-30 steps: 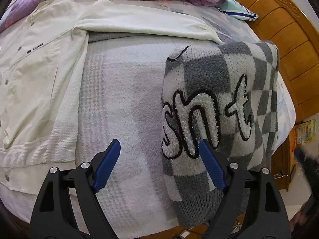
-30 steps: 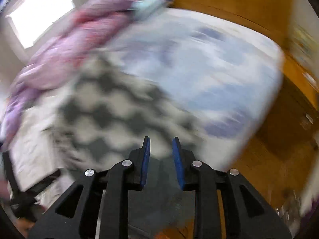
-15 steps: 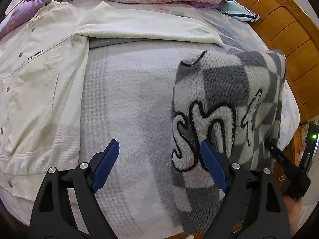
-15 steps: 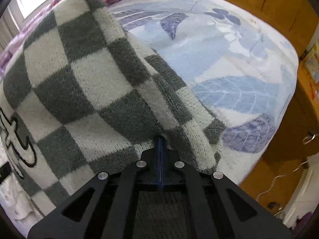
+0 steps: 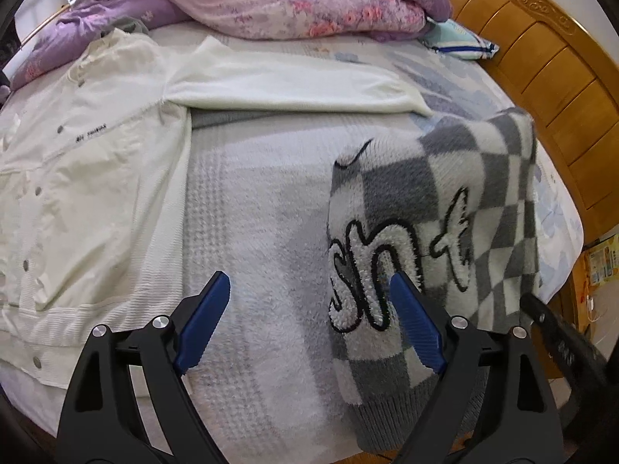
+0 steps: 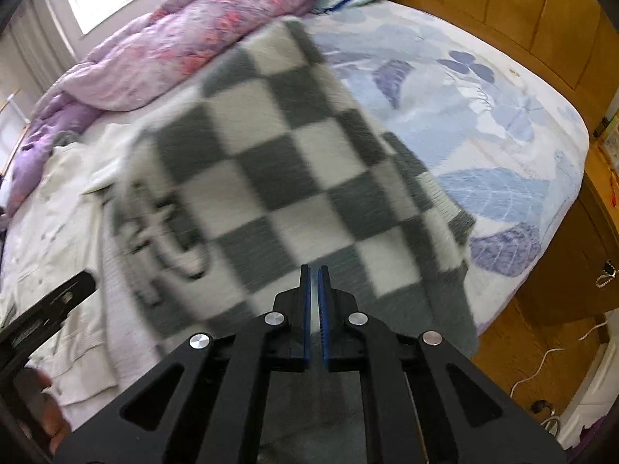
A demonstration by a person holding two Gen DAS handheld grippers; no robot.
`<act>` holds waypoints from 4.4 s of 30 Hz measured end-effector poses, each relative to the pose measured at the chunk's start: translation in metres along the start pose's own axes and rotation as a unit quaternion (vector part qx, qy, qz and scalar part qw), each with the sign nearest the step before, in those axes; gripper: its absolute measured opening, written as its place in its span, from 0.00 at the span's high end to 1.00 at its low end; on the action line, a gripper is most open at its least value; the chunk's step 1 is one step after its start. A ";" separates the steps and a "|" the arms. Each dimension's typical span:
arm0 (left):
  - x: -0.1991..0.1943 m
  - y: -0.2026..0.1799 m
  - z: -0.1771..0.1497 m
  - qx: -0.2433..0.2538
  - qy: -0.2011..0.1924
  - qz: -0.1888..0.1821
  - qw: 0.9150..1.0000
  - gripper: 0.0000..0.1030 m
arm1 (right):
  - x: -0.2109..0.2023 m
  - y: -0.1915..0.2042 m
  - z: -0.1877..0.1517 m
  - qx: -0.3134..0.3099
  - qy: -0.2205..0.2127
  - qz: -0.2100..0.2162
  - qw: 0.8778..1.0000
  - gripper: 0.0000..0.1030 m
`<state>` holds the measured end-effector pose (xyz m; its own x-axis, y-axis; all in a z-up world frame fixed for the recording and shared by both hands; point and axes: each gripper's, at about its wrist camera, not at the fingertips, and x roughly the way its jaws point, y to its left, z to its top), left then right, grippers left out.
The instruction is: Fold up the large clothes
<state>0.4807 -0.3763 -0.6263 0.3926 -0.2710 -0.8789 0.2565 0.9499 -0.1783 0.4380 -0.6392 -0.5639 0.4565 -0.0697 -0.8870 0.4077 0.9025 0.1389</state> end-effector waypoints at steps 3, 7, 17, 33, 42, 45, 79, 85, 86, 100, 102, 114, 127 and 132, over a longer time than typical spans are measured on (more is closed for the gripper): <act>-0.018 0.002 -0.002 0.011 -0.015 0.002 1.000 0.16 | -0.023 0.021 -0.011 -0.003 -0.003 0.021 1.000 0.95; -0.052 0.013 -0.010 0.023 -0.037 0.011 0.999 0.16 | -0.050 0.046 -0.024 -0.008 -0.008 0.038 0.999 0.91; -0.197 0.067 -0.072 0.005 -0.105 -0.004 0.994 0.16 | -0.184 0.115 -0.110 -0.006 -0.034 0.057 0.998 0.78; -0.482 0.136 -0.180 0.019 -0.223 0.025 0.974 0.12 | -0.434 0.203 -0.227 -0.022 -0.136 0.092 0.986 0.59; -0.508 0.130 -0.202 -0.004 -0.200 0.043 0.979 0.12 | -0.467 0.204 -0.230 -0.059 -0.126 0.091 0.986 0.53; -0.517 0.123 -0.209 -0.017 -0.201 0.058 0.978 0.12 | -0.474 0.202 -0.229 -0.078 -0.121 0.113 0.983 0.51; -0.690 -0.068 -0.270 -0.050 -0.290 0.178 0.939 0.09 | -0.634 0.063 -0.208 -0.215 -0.191 0.199 0.937 0.24; -0.698 -0.069 -0.264 -0.052 -0.296 0.178 0.937 0.08 | -0.649 0.060 -0.205 -0.215 -0.210 0.197 0.933 0.16; -0.699 -0.068 -0.264 -0.052 -0.296 0.179 0.937 0.07 | -0.650 0.059 -0.203 -0.214 -0.212 0.199 0.933 0.15; -0.717 -0.063 -0.260 -0.050 -0.313 0.182 0.931 0.06 | -0.662 0.066 -0.196 -0.214 -0.236 0.192 0.928 0.10; -0.719 -0.061 -0.259 -0.051 -0.315 0.178 0.931 0.06 | -0.663 0.066 -0.196 -0.214 -0.238 0.192 0.928 0.10; -0.724 -0.053 -0.257 -0.055 -0.319 0.177 0.930 0.06 | -0.665 0.073 -0.198 -0.217 -0.244 0.184 0.927 0.10; -0.728 -0.051 -0.257 -0.055 -0.321 0.178 0.929 0.06 | -0.668 0.075 -0.199 -0.216 -0.248 0.184 0.926 0.10; -0.732 -0.050 -0.257 -0.057 -0.324 0.180 0.927 0.06 | -0.669 0.076 -0.200 -0.217 -0.250 0.183 0.926 0.10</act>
<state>-0.0471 -0.1851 -0.0877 0.8924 0.0658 -0.4463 -0.0747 0.9972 -0.0023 0.0055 -0.4389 -0.0479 0.8550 0.1849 -0.4846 -0.1533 0.9826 0.1044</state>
